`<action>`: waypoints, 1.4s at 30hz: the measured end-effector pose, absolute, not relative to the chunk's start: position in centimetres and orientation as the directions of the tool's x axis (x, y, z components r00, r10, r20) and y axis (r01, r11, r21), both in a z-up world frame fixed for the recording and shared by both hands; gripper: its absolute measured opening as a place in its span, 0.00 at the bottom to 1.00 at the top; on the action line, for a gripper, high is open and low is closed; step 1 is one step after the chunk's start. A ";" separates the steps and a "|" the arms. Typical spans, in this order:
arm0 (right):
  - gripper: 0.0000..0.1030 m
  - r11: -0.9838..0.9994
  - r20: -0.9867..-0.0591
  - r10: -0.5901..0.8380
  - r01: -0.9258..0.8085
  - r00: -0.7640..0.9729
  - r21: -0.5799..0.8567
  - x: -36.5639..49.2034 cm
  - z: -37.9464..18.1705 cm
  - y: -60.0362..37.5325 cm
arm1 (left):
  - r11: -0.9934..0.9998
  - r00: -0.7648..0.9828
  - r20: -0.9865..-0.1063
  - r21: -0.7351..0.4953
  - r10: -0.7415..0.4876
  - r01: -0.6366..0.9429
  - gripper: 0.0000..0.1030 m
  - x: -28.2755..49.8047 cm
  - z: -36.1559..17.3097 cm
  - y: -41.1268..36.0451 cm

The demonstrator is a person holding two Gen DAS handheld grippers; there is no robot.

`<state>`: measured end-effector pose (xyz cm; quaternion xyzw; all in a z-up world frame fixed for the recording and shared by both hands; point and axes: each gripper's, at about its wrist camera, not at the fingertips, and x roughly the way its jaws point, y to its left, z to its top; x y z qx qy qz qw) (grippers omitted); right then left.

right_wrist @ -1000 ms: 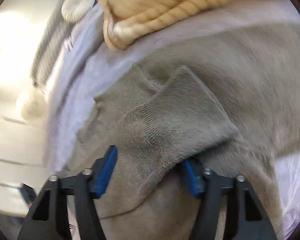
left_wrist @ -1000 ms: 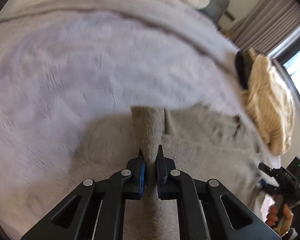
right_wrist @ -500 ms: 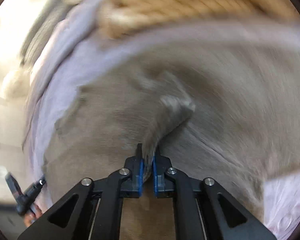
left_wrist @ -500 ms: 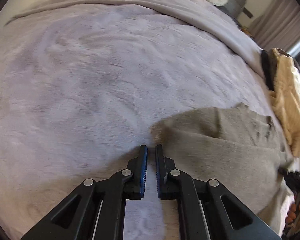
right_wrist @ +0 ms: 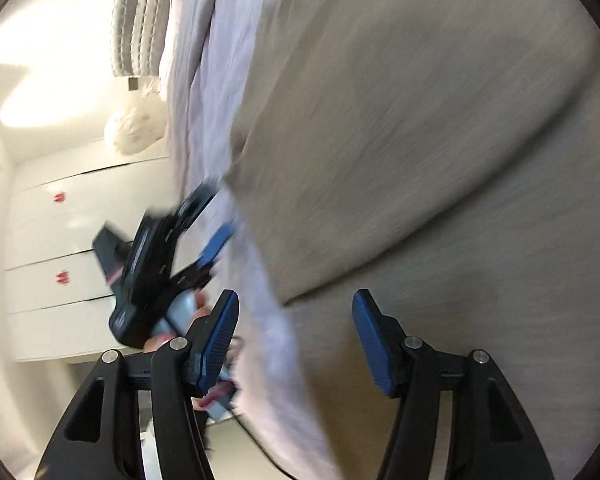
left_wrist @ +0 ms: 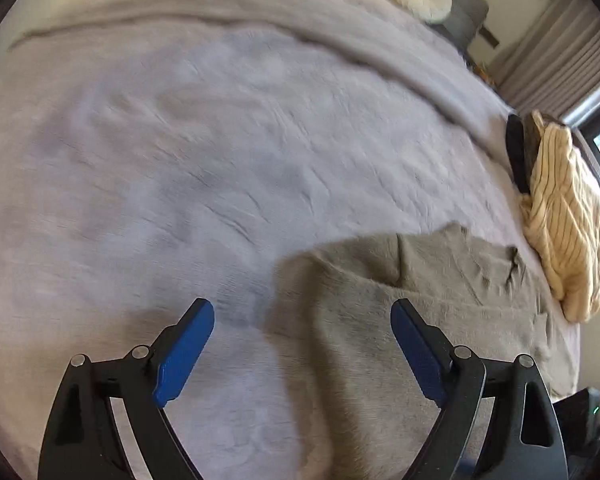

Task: Fold small clothes

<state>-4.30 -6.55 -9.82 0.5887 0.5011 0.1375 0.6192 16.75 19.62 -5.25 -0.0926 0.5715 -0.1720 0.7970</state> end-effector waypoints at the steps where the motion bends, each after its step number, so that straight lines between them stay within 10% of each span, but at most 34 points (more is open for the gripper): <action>1: 0.62 0.249 -0.443 0.766 0.421 0.466 0.872 -3.7 -10.2 -5.3 | 0.925 0.263 -0.888 -0.344 -0.377 0.162 0.81 17.0 -6.1 19.1; 4: 0.55 0.231 -0.448 0.751 0.442 0.486 0.867 -2.3 -11.3 -3.6 | 0.919 0.213 -0.896 -0.361 -0.389 0.158 0.29 17.2 -7.8 18.4; 5: 0.21 0.224 -0.449 0.748 0.452 0.488 0.863 -1.8 -11.6 -3.5 | 0.903 0.206 -0.882 -0.395 -0.423 0.167 0.08 17.1 -7.8 18.4; 6: 0.06 0.206 -0.438 0.762 0.463 0.476 0.862 -1.4 -12.1 -3.1 | 0.896 0.202 -0.875 -0.410 -0.440 0.172 0.08 17.1 -7.6 18.4; 16: 0.07 0.314 -0.483 0.802 0.438 0.351 0.842 0.2 -13.7 1.1 | 0.898 0.216 -0.883 -0.362 -0.416 0.251 0.08 16.8 -7.7 19.2; 22: 0.59 0.512 -0.627 0.680 0.366 0.380 0.777 -3.7 -8.1 -5.3 | 0.898 0.228 -0.880 -0.358 -0.416 0.255 0.08 16.6 -7.6 19.1; 30: 0.59 0.498 -0.789 0.298 0.618 0.537 0.608 -8.3 -5.9 -23.2 | 0.905 0.241 -0.885 -0.336 -0.399 0.263 0.08 16.5 -7.6 18.8; 31: 0.56 0.509 -0.798 0.277 0.623 0.534 0.594 -7.8 -5.9 -23.9 | 0.906 0.242 -0.886 -0.332 -0.395 0.264 0.08 16.5 -7.6 18.6; 33: 0.05 0.554 -0.812 0.253 0.610 0.525 0.567 -7.9 -5.5 -25.2 | 0.910 0.246 -0.890 -0.321 -0.384 0.262 0.08 16.6 -7.6 18.3; 42: 0.08 0.651 -0.863 0.178 0.602 0.472 0.463 -9.6 -6.1 -29.0 | 0.928 0.279 -0.893 -0.297 -0.353 0.226 0.09 16.4 -7.6 18.0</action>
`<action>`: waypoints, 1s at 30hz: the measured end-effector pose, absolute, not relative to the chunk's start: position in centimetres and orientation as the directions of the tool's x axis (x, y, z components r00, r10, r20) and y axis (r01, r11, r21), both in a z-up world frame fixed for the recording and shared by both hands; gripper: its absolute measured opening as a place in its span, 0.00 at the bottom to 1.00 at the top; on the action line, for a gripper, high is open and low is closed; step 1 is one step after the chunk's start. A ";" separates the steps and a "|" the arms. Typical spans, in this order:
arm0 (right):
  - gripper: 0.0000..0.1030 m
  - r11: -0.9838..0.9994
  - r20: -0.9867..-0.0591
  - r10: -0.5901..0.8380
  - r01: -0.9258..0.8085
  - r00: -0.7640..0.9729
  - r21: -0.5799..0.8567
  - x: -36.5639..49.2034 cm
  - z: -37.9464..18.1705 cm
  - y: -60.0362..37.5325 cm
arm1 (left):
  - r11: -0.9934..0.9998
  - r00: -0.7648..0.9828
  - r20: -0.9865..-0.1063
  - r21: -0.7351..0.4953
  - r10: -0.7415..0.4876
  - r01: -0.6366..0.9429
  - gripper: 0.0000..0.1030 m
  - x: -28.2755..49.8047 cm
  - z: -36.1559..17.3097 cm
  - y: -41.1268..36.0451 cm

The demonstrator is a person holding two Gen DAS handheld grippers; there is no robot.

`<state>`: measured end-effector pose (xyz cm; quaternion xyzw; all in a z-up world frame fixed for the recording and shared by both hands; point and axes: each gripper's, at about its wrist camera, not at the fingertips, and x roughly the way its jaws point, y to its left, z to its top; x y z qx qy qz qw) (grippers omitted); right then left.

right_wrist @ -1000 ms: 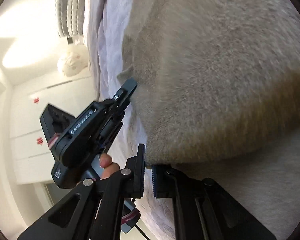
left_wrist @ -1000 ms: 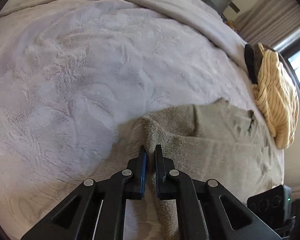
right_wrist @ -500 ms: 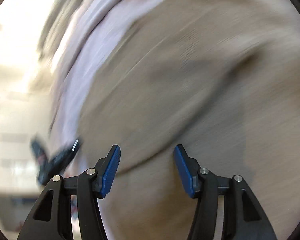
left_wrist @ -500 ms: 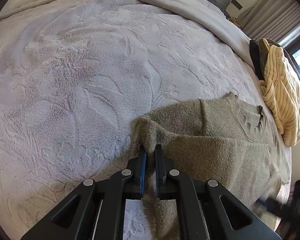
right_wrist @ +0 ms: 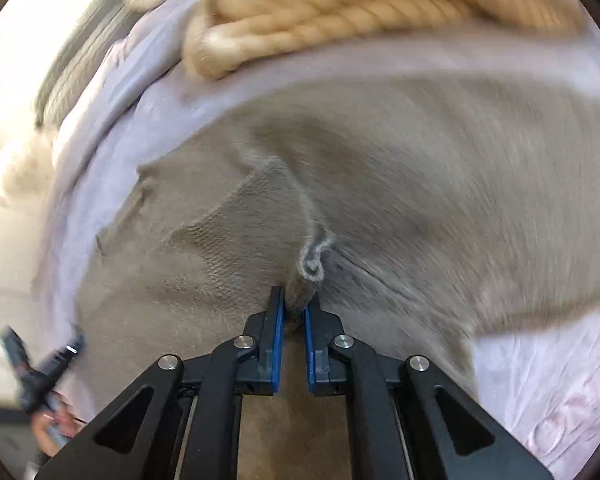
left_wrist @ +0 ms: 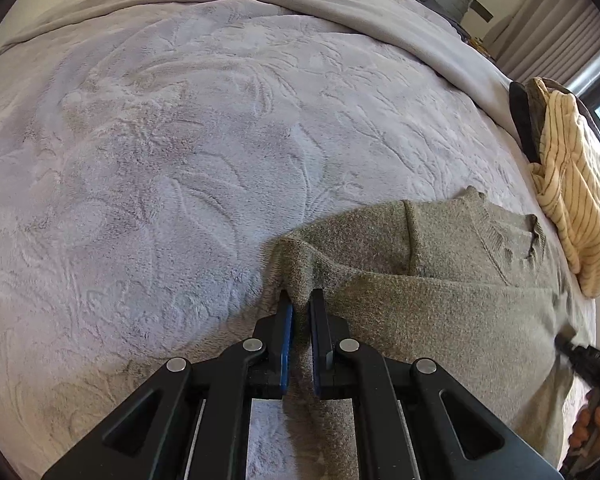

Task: Fold small clothes

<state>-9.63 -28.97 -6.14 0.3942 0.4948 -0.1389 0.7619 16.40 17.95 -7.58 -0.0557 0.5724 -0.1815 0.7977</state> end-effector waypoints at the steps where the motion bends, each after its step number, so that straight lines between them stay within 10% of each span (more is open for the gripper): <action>1: 0.12 0.639 -0.863 0.178 0.611 0.474 0.467 -10.2 -6.0 -29.3 | 0.933 0.285 -0.896 -0.286 -0.342 0.220 0.09 16.4 -7.3 18.1; 16: 0.14 0.821 -0.898 0.089 0.478 0.432 0.311 -8.5 -4.5 -26.5 | 0.911 0.242 -0.940 -0.133 -0.241 0.390 0.09 7.3 -6.3 13.9; 24: 0.14 0.663 -0.854 0.233 0.566 0.466 0.490 -14.0 -5.9 -30.1 | 0.923 0.215 -0.923 -0.250 -0.318 0.293 0.09 7.1 -7.0 17.1; 30: 0.49 0.614 -0.832 0.247 0.584 0.497 0.531 -17.7 -4.4 -30.5 | 0.932 0.228 -0.936 -0.191 -0.267 0.308 0.09 5.7 -5.0 15.6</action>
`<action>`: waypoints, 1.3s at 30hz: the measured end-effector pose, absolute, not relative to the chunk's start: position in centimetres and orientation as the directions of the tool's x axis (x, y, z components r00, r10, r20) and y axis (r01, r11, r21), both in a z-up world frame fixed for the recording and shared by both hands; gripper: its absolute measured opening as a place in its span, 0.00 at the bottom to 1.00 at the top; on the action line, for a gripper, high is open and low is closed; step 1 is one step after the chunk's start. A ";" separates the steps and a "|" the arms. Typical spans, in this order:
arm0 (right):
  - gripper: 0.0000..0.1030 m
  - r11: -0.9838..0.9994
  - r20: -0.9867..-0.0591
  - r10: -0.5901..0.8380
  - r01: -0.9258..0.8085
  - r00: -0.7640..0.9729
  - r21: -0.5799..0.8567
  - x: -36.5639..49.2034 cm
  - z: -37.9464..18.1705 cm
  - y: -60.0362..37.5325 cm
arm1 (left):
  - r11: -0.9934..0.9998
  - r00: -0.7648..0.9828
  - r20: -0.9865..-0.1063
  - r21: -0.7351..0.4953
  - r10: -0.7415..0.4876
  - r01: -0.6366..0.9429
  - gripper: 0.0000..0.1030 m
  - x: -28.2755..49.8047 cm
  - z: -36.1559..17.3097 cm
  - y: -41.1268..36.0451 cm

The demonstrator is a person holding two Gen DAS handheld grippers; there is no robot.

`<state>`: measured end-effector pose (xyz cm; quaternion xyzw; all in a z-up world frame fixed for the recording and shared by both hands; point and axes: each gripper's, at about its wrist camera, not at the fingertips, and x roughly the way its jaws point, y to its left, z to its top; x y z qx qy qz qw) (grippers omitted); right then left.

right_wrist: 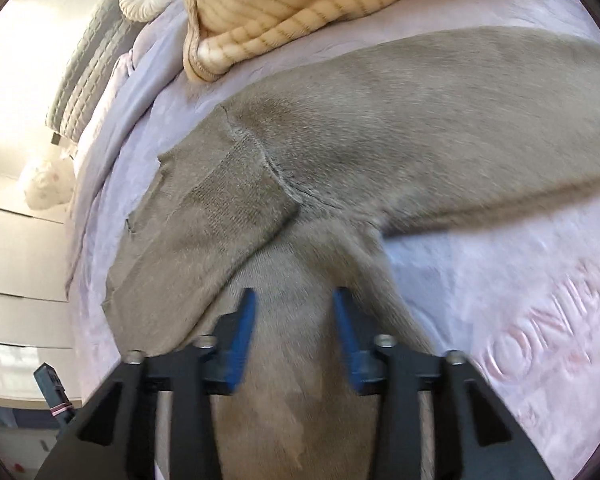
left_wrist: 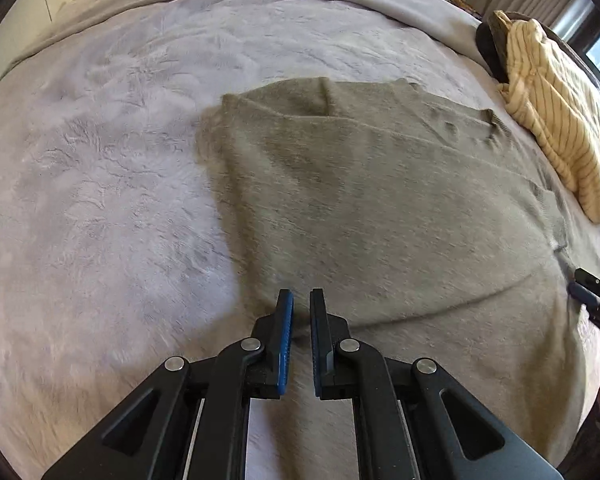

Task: Fold small clothes

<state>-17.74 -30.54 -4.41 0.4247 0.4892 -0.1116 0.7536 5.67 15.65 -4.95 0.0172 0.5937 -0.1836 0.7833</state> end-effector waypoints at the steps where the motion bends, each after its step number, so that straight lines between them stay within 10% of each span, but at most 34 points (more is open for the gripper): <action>1: 0.50 0.609 -0.831 0.248 0.586 0.499 0.534 -18.0 -4.4 -30.5 | 0.930 0.223 -0.936 -0.196 -0.272 0.312 0.09 5.0 -4.7 15.1; 20: 0.56 0.461 -0.773 0.272 0.627 0.574 0.628 -23.0 -4.6 -34.9 | 0.888 0.142 -0.972 -0.105 -0.187 0.448 0.09 -0.9 -5.4 2.8; 21: 0.56 0.452 -0.770 0.266 0.630 0.580 0.631 -23.3 -4.6 -35.4 | 0.885 0.143 -0.973 -0.100 -0.183 0.454 0.12 -1.0 -5.5 2.3; 23: 0.56 0.443 -0.769 0.249 0.637 0.588 0.631 -23.9 -4.6 -36.3 | 0.885 0.143 -0.974 -0.093 -0.177 0.457 1.00 -1.0 -5.4 1.2; 39: 0.58 0.150 -0.730 0.033 0.718 0.683 0.679 -31.8 -6.2 -46.5 | 0.862 0.132 -0.980 -0.061 -0.146 0.502 0.99 -2.2 -5.8 -6.3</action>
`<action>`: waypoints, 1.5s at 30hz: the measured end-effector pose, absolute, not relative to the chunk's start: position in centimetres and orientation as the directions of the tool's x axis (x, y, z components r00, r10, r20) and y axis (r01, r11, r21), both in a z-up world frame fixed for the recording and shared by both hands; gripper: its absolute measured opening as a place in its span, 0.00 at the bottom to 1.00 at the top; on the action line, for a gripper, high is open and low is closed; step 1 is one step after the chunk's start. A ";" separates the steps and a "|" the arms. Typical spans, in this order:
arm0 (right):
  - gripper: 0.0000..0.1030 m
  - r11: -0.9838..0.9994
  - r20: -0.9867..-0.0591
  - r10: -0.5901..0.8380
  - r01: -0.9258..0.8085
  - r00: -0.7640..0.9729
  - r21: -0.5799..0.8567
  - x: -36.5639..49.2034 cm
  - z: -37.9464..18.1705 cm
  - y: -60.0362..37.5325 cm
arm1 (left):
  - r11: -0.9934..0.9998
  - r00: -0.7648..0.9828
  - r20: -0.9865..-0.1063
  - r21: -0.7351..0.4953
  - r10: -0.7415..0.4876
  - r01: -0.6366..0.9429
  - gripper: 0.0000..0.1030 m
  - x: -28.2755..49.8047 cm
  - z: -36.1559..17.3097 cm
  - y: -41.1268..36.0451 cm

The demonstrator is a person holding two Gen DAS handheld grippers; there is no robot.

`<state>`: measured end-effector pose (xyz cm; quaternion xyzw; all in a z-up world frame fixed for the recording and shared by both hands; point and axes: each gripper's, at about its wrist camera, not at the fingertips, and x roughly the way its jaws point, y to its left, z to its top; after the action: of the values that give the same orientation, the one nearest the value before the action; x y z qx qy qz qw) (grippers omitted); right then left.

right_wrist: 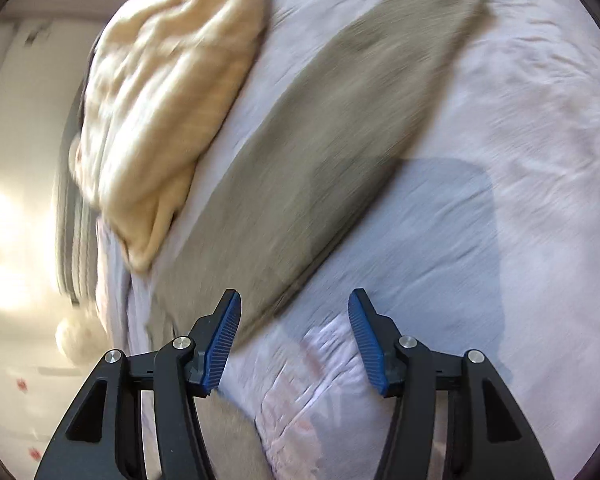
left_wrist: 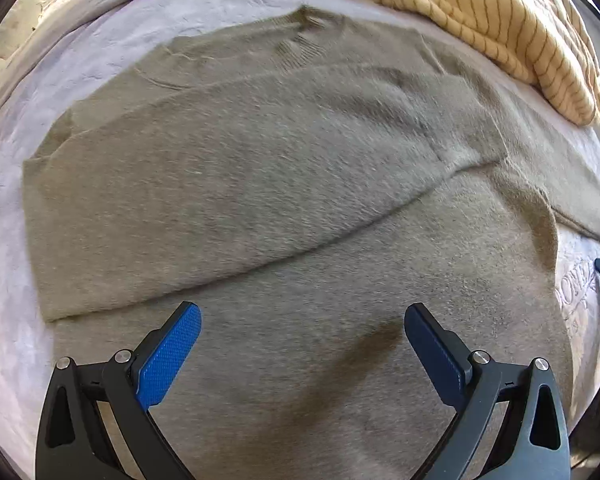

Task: Fold small clothes

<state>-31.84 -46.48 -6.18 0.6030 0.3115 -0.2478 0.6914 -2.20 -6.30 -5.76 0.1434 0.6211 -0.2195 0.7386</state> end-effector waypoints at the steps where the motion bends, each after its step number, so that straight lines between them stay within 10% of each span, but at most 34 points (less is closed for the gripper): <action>1: 0.58 0.133 -0.727 0.024 0.718 0.687 0.683 -32.2 -6.3 -47.1 | 0.860 0.138 -0.980 -0.057 -0.146 0.508 0.99 -2.4 -5.7 -6.8; 23: 0.60 -0.188 -0.507 -0.063 0.489 0.859 0.852 -31.3 -10.0 -55.5 | 0.884 0.180 -0.973 -0.046 -0.145 0.465 0.99 -3.2 -5.7 -20.8; 25: 0.47 -0.188 -0.500 -0.038 0.486 0.865 0.854 -30.8 -10.0 -55.5 | 0.888 0.174 -0.975 -0.047 -0.141 0.458 0.99 -3.2 -5.6 -20.5; 27: 0.07 -0.182 -0.488 -0.006 0.479 0.873 0.859 -30.2 -10.1 -55.4 | 0.891 0.172 -0.976 -0.042 -0.133 0.452 0.99 -2.9 -5.9 -20.6; 45: 0.08 0.261 -0.323 0.331 0.243 0.887 0.934 -12.9 0.6 -46.8 | 0.933 0.211 -0.972 -0.020 -0.102 0.359 0.99 -0.6 -5.4 -14.4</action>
<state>-12.94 -46.83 0.60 0.6072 0.2362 0.0289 0.7581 -0.61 -14.41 -5.44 0.1054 0.6101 -0.1494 0.7709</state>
